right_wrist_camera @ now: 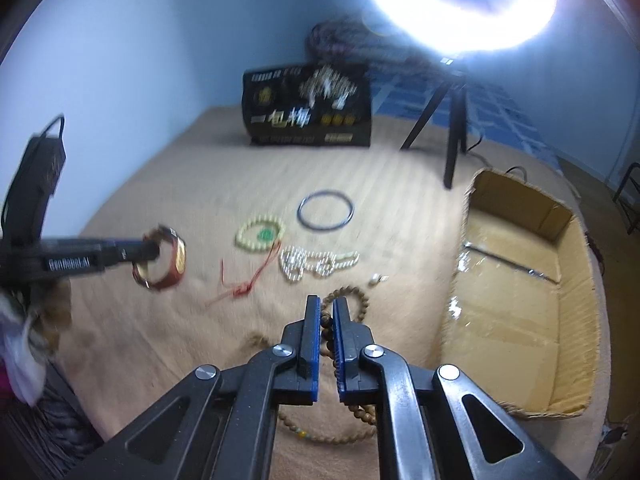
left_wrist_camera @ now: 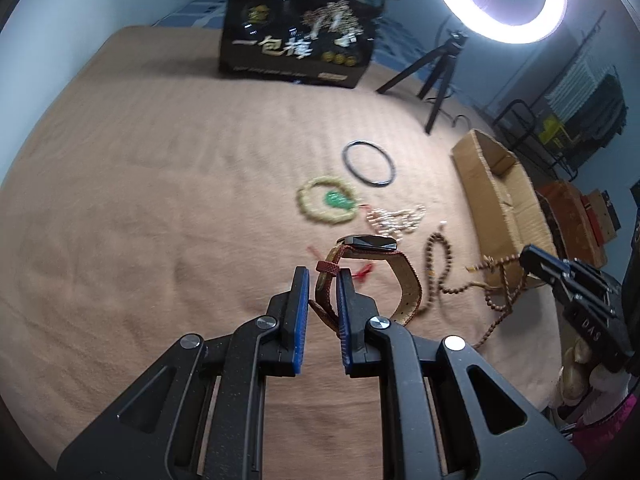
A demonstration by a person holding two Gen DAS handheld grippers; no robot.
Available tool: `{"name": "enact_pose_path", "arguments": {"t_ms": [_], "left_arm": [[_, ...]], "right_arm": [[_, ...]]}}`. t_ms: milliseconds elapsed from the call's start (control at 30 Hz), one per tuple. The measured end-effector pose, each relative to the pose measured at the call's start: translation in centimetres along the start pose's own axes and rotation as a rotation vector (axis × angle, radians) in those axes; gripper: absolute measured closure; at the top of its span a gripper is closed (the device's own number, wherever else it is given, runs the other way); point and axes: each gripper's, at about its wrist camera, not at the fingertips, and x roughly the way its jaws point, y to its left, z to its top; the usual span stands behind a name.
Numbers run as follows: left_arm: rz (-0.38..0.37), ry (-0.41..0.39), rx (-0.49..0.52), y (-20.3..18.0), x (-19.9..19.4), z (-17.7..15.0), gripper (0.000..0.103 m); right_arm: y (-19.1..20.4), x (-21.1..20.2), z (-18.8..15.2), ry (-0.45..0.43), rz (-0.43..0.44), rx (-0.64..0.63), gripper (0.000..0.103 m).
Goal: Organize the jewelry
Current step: 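Lift the watch with the left gripper while the right gripper carries the mala toward the box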
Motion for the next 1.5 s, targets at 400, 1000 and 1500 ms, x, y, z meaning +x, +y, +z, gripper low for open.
{"name": "enact_pose_path", "arguments": {"t_ms": [400, 1000, 1500], "left_arm": [[-0.002, -0.009, 0.006, -1.2, 0.1, 0.2, 0.091], [0.011, -0.014, -0.025, 0.9, -0.3, 0.2, 0.091], [0.024, -0.012, -0.019, 0.4, -0.1, 0.3, 0.091]], "right_arm": [[2.2, 6.4, -2.7, 0.207, 0.08, -0.091, 0.099], [0.9, 10.3, -3.5, 0.338, 0.339, 0.071, 0.019], [3.8, 10.1, -4.8, 0.337, 0.055, -0.17, 0.093]]}}
